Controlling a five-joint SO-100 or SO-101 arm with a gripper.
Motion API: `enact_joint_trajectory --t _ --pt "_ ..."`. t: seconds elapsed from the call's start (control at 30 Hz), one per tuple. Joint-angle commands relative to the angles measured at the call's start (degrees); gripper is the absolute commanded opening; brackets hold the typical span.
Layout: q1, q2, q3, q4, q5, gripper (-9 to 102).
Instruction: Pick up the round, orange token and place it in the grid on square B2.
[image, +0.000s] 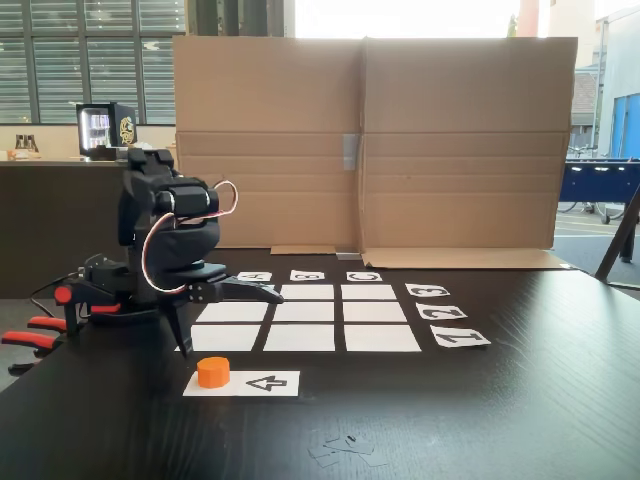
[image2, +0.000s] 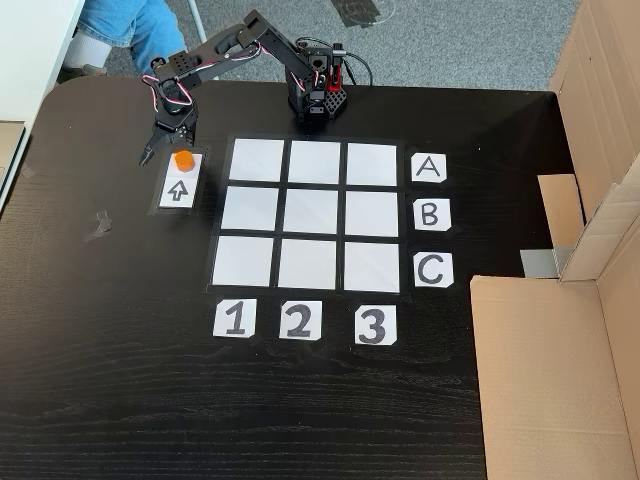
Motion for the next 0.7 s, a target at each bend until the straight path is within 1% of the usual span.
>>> enact_joint_trajectory --t 0.0,0.53,0.57,0.6,0.63,0.67 --pt "-0.18 0.0 -2.29 0.18 0.62 88" --pt "-1.41 -4.75 -5.71 0.18 1.05 88" --pt "-1.49 -4.75 -5.71 0.18 1.05 86" --pt "-1.49 -4.75 -5.89 0.18 1.05 81" --pt "-1.58 -4.92 -6.15 0.0 1.05 72" --pt "-1.67 -5.01 -6.5 -0.18 1.05 59"
